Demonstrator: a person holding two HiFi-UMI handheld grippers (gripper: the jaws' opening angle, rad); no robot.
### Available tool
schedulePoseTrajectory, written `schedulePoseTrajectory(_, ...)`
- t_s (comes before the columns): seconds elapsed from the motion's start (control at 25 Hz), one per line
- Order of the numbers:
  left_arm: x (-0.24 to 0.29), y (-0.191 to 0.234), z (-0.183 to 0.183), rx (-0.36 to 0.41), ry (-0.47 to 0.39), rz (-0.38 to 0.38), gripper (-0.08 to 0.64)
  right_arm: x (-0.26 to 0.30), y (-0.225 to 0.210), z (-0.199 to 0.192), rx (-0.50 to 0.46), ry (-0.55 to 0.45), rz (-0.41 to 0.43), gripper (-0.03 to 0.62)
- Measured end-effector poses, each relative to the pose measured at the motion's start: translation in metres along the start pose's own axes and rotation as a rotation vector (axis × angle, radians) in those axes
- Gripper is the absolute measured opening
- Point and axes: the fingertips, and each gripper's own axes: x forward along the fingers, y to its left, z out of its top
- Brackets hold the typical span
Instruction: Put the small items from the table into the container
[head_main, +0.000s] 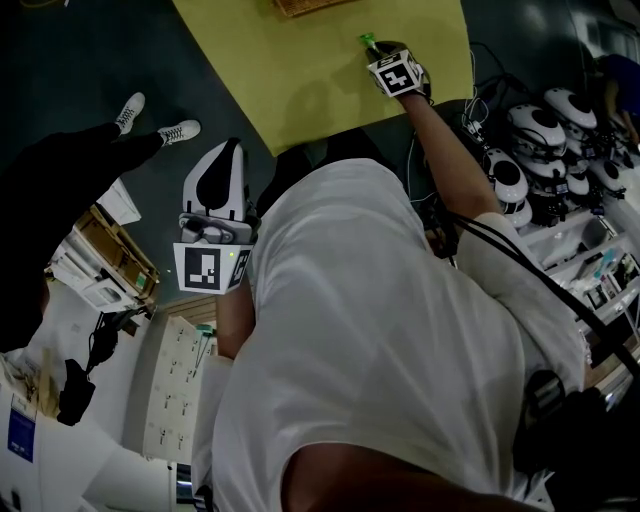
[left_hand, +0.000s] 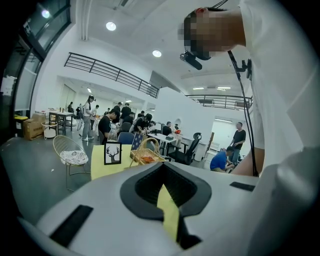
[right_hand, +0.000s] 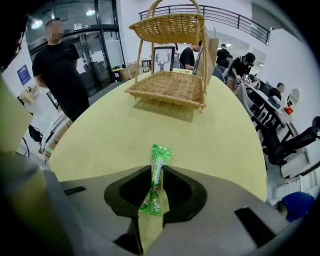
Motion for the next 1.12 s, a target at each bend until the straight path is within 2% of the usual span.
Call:
schedulePoseTrajectory(0.08, -0.002, 0.004, -0.001, -0.003, 0.002, 0.002, 0.008, 0.001, -0.002, 0.001, -0.014, 0.006, -0.022, 0.056)
schedulePoseTrajectory(0.24, -0.003, 0.008, -0.002, -0.007, 0.003, 0.004, 0.008, 0.001, -0.001, 0.002, -0.026, 0.018, -0.024, 0.034)
schedulePoseTrajectory(0.6, 0.005, -0.002, -0.005, -0.005, -0.014, -0.011, 0.008, -0.007, -0.013, 0.002, -0.021, -0.003, -0.029, 0.026)
schedulePoseTrajectory(0.84, -0.007, 0.001, 0.001, 0.001, -0.038, -0.018, 0.008, -0.021, -0.009, 0.017, -0.038, -0.024, -0.046, 0.026)
schedulePoseTrajectory(1.04, 0.024, -0.016, -0.014, 0.006, -0.043, -0.027, 0.008, -0.018, -0.045, 0.007, -0.035, -0.042, -0.056, 0.026)
schedulePoseTrajectory(1.12, 0.020, -0.016, -0.010, 0.011, -0.057, -0.029, 0.008, -0.027, -0.045, 0.013, -0.034, -0.054, -0.064, 0.026)
